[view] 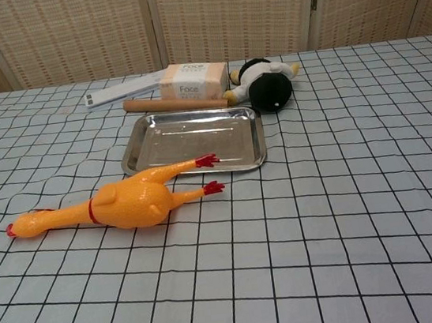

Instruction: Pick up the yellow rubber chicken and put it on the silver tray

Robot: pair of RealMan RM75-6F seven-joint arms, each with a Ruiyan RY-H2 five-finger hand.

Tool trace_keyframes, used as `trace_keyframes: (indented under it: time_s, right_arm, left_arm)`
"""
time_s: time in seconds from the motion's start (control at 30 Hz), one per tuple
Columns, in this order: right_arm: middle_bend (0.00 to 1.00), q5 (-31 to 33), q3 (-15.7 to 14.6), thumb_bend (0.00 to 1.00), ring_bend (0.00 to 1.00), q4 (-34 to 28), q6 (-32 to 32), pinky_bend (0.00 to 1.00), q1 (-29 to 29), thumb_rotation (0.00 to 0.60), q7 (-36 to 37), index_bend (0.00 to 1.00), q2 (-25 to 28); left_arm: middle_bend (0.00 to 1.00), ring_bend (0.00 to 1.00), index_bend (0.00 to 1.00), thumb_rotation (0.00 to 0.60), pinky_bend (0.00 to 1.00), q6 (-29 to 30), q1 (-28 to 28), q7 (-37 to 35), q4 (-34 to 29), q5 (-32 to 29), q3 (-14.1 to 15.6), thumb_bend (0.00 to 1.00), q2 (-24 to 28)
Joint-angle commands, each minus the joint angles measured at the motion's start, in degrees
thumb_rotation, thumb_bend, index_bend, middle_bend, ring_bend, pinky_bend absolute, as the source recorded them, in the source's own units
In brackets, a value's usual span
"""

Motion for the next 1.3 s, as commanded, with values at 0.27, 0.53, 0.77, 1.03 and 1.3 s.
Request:
trace_keyframes:
  time_s: [0.27,0.53,0.77,1.03,1.3]
  right_arm:
    - [0.0,0.78,0.49,0.13,0.0,-0.2,0.47,0.0,-0.24,0.6,0.17,0.0,0.21]
    - [0.0,2.73,1.13,0.13,0.0,0.57,-1.61,0.0,0.45,0.6,-0.75,0.0,-0.67]
    - [0.0,4.67,1.61,0.13,0.0,1.4,-3.82,0.0,1.2,0.6,-1.33,0.0,-1.5]
    - [0.0,5.4,1.94,0.13,0.0,1.63,-3.91,0.0,1.28,0.6,-1.54,0.0,-1.62]
    - [0.0,5.94,1.94,0.13,0.0,1.6,-4.54,0.0,1.48,0.6,-1.69,0.0,-1.5]
  left_arm:
    - [0.03,0.0,0.0,0.6,0.15,-1.38,-2.38,-3.41,2.88,3.76,0.63,0.44,-3.63]
    - [0.03,0.0,0.0,0.6,0.17,-13.81,-10.18,0.57,2.74,1.67,-1.12,0.4,-7.67]
    - [0.03,0.0,0.0,0.6,0.17,-22.26,-15.98,4.85,2.1,-1.49,-2.98,0.4,-10.47]
    - [0.02,0.0,0.0,0.6,0.18,-28.01,-19.76,6.87,3.39,-4.79,-3.22,0.4,-13.61]
    - [0.02,0.0,0.0,0.6,0.17,-30.24,-22.36,7.51,6.38,-6.66,-3.64,0.39,-17.17]
